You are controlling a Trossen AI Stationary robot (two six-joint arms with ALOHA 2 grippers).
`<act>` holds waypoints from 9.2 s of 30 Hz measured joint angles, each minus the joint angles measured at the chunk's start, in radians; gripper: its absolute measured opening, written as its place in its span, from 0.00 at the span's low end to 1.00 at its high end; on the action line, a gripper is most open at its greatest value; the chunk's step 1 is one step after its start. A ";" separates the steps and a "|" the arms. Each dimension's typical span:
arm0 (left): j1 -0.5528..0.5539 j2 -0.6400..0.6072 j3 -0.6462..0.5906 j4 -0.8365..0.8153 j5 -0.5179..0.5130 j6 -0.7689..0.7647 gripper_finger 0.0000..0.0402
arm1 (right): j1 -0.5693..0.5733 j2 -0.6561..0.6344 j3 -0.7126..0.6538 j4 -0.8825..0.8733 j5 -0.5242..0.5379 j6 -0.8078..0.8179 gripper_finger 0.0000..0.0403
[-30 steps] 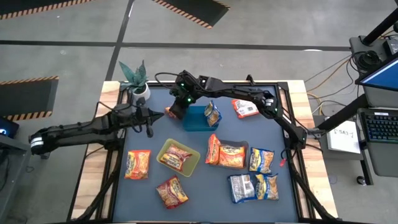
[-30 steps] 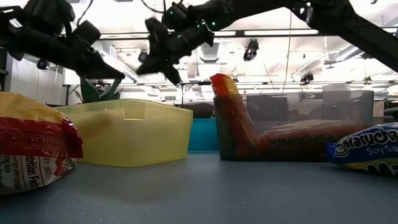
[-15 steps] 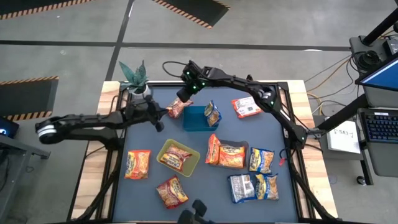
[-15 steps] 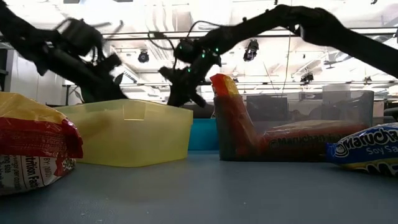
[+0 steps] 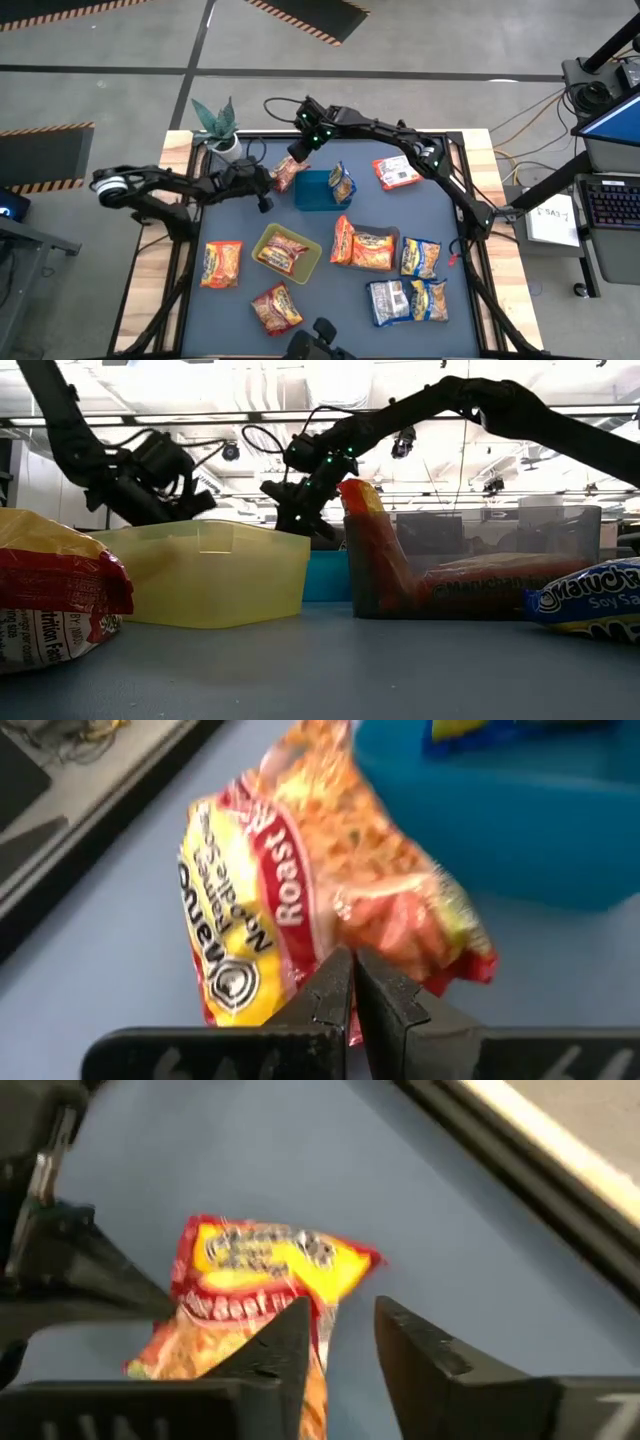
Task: Sort Maruchan noodles
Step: Put the red noodle pack into the yellow bin, then stack the orange noodle pack on top of the orange noodle pack in the black bin
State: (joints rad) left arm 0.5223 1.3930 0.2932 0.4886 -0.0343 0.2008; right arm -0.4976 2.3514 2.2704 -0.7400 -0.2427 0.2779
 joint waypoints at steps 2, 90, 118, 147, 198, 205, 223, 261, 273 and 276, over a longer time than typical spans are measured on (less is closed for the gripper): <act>0.010 0.029 0.000 0.001 0.001 0.000 0.00 | 0.000 0.009 0.000 -0.004 -0.002 0.001 0.31; 0.025 0.233 -0.004 0.228 0.030 -0.027 0.00 | 0.082 0.122 -0.005 0.196 -0.178 0.063 0.30; 0.025 -0.136 -0.069 0.055 0.022 0.000 0.00 | 0.080 0.104 -0.006 0.195 -0.185 0.050 0.19; 0.024 -0.778 -0.060 -0.259 0.018 -0.163 0.00 | 0.105 -0.121 -0.007 0.088 -0.261 -0.209 0.19; 0.024 -0.799 -0.060 -0.317 0.019 -0.184 0.00 | 0.592 -0.240 -0.151 -0.286 -0.068 -1.441 0.21; 0.024 -0.793 -0.060 -0.319 0.018 -0.174 0.00 | 0.592 -0.239 -0.164 -0.269 -0.052 -1.414 0.27; 0.024 -0.773 -0.060 -0.317 0.018 -0.161 0.00 | 0.592 -0.239 -0.166 -0.249 -0.043 -1.398 0.40; 0.024 -0.763 -0.060 -0.307 0.019 -0.221 0.00 | 0.440 -0.921 -0.847 -0.355 0.624 0.047 0.02; 0.024 -0.754 -0.060 -0.249 0.019 -0.263 0.00 | 0.226 -1.188 -1.337 -0.250 0.627 0.500 0.02; 0.024 -0.750 -0.060 -0.228 0.019 -0.267 0.00 | 0.143 -1.207 -1.432 -0.155 0.593 0.496 0.02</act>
State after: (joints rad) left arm 0.5461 0.6430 0.2337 0.2602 -0.0154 -0.0662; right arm -0.3542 1.1443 0.8380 -0.8954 0.3503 0.7744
